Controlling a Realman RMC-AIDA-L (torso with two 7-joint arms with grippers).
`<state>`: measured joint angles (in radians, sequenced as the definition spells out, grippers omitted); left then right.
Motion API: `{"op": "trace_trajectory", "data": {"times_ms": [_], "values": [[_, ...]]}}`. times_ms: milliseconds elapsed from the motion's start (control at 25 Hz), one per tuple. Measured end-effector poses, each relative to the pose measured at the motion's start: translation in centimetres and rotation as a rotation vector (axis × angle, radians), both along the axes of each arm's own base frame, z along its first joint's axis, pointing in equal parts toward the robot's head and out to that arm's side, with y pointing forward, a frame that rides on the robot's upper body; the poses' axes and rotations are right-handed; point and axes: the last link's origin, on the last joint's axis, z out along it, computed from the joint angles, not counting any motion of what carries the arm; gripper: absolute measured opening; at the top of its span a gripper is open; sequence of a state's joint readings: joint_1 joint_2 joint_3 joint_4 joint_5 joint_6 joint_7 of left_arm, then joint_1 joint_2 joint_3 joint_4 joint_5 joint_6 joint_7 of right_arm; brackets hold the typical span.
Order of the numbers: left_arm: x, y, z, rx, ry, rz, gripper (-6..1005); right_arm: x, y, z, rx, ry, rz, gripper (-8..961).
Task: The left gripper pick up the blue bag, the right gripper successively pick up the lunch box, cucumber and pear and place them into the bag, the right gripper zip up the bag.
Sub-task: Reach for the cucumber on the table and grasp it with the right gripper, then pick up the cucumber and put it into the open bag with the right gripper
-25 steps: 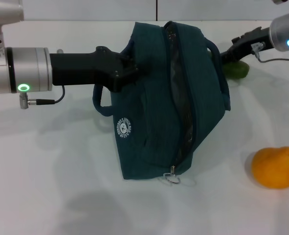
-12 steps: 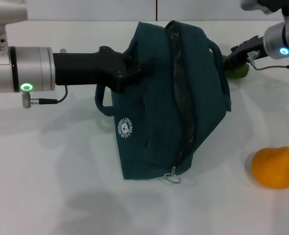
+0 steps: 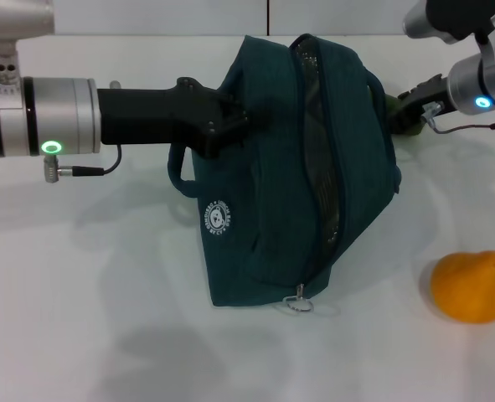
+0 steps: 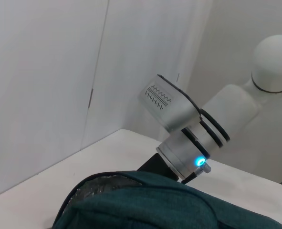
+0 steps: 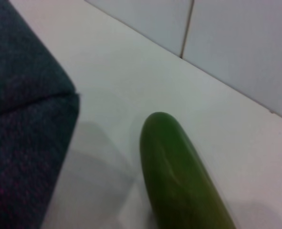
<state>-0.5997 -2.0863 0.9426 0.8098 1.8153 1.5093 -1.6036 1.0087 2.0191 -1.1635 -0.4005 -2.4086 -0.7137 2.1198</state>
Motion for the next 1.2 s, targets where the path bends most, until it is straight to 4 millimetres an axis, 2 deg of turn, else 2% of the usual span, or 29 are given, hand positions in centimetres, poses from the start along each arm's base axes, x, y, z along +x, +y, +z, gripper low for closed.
{"op": "trace_trajectory", "data": {"times_ms": [520, 720, 880, 1080, 1200], "values": [[-0.4, -0.2, -0.1, 0.004, 0.009, -0.003, 102, -0.7, -0.3, -0.5, -0.033, 0.004, 0.009, 754], [-0.6, -0.3, -0.1, 0.005, 0.011, 0.001, 103, -0.6, -0.3, -0.5, -0.030, 0.004, 0.008, 619], [-0.9, -0.4, 0.0, 0.007, 0.011, 0.008, 104, -0.4, -0.5, -0.1, -0.022, 0.020, 0.008, 619], [-1.3, -0.6, 0.2, 0.018, 0.009, 0.015, 104, 0.0, -2.0, 0.9, -0.001, 0.104, 0.047, 621], [-1.7, -0.8, 0.7, 0.045, -0.013, 0.015, 105, 0.4, -3.7, 2.4, 0.063, 0.155, 0.101, 624]]}}
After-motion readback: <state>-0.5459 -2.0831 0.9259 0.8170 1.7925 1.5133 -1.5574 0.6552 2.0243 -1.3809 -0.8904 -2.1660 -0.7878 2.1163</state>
